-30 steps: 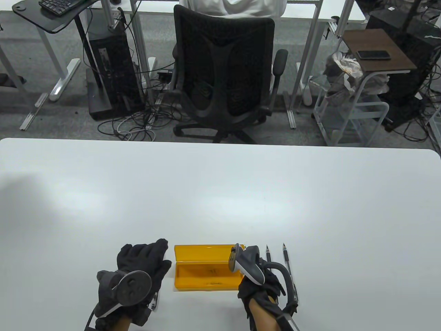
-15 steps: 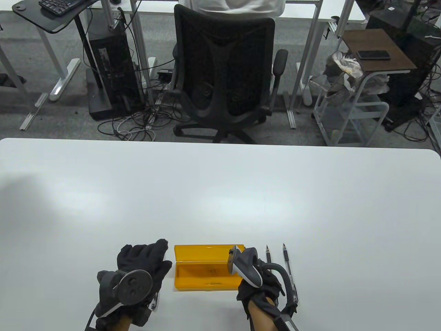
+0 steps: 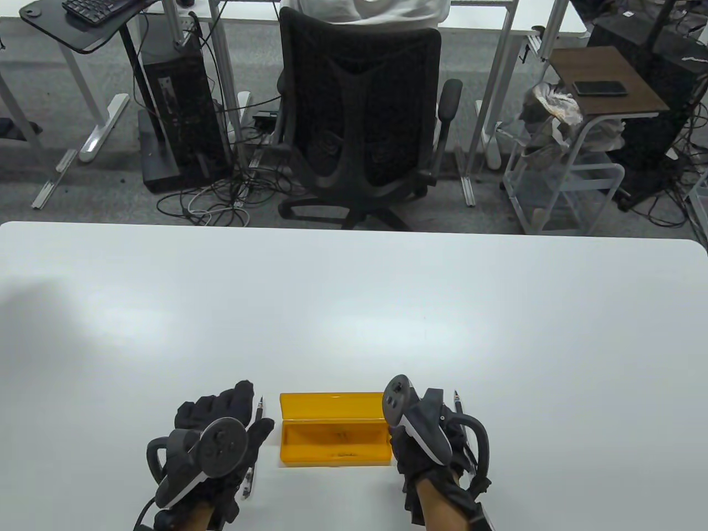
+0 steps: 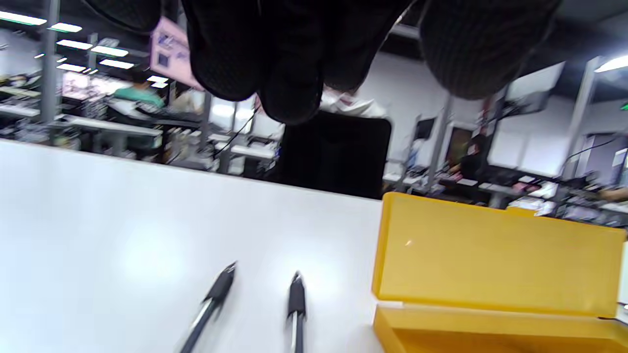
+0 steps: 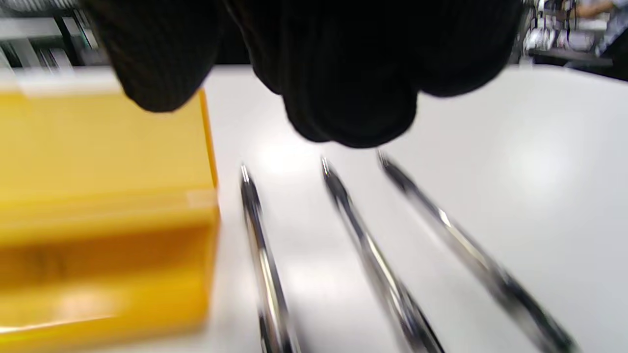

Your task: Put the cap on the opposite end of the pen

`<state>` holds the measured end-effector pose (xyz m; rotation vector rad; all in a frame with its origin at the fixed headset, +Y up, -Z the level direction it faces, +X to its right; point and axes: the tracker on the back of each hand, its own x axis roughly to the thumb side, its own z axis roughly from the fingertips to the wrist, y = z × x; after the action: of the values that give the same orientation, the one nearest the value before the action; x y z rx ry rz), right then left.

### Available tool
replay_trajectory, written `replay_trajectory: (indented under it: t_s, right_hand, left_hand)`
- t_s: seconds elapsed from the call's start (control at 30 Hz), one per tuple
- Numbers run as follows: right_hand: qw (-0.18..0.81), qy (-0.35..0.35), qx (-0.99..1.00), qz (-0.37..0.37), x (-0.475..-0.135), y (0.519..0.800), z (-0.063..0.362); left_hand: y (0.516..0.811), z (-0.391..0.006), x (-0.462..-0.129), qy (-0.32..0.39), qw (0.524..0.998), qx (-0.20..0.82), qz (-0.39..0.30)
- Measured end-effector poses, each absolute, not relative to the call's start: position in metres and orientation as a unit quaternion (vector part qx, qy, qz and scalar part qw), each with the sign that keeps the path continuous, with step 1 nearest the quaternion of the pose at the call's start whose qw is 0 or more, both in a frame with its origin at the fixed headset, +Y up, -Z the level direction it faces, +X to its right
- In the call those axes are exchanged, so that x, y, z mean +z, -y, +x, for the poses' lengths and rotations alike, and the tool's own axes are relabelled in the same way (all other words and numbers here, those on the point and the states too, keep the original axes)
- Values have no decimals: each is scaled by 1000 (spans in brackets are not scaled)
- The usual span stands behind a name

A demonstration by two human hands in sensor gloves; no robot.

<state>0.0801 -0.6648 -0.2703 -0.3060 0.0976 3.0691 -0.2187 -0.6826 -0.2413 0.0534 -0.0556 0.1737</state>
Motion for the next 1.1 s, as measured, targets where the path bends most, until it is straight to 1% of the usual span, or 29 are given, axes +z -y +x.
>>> replay_trajectory:
  t_s: [0.03, 0.07, 0.13, 0.2, 0.27, 0.37, 0.4, 0.43, 0.5, 0.53, 0.6, 0.87, 1.03, 1.1]
  right_hand:
    - [29, -12, 996, -87, -268, 661, 79]
    - [27, 3, 998, -59, -265, 659, 76]
    - [14, 4, 999, -30, -261, 663, 72]
    - [-12, -13, 1000, -14, -261, 671, 69]
    - [-24, -27, 999, -12, -264, 675, 70]
    - [-30, -44, 998, -14, -265, 681, 75]
    - [-31, -48, 998, -18, -266, 682, 77]
    - [-28, -52, 998, -20, -266, 682, 79]
    - [-8, -59, 998, -17, -267, 682, 82]
    - [5, -62, 998, -10, -266, 683, 83]
    - [-3, -59, 998, -10, -265, 684, 84]
    - [-1, -78, 997, 19, -261, 691, 77]
    - [6, -84, 996, 12, -263, 694, 78]
    - [18, -90, 996, 11, -264, 695, 79]
  left_hand:
    - [681, -218, -240, 27, 995, 92, 22]
    - [680, -217, -238, 37, 994, 105, 23]
    - [679, -214, -239, 64, 991, 116, 26]
    - [681, -212, -240, 77, 989, 121, -23]
    - [688, -211, -241, 85, 986, 134, -52]
    - [696, -212, -244, 80, 983, 123, -110]
    - [697, -213, -245, 67, 984, 116, -116]
    - [697, -214, -246, 56, 986, 112, -108]
    - [697, -216, -244, 33, 991, 113, -59]
    - [696, -217, -245, 39, 993, 105, -41]
    - [696, -216, -245, 38, 994, 99, -31]
    - [703, -214, -247, 33, 994, 85, -53]
    - [705, -219, -248, 29, 995, 80, -58]
    - [707, -224, -249, 15, 995, 80, -59]
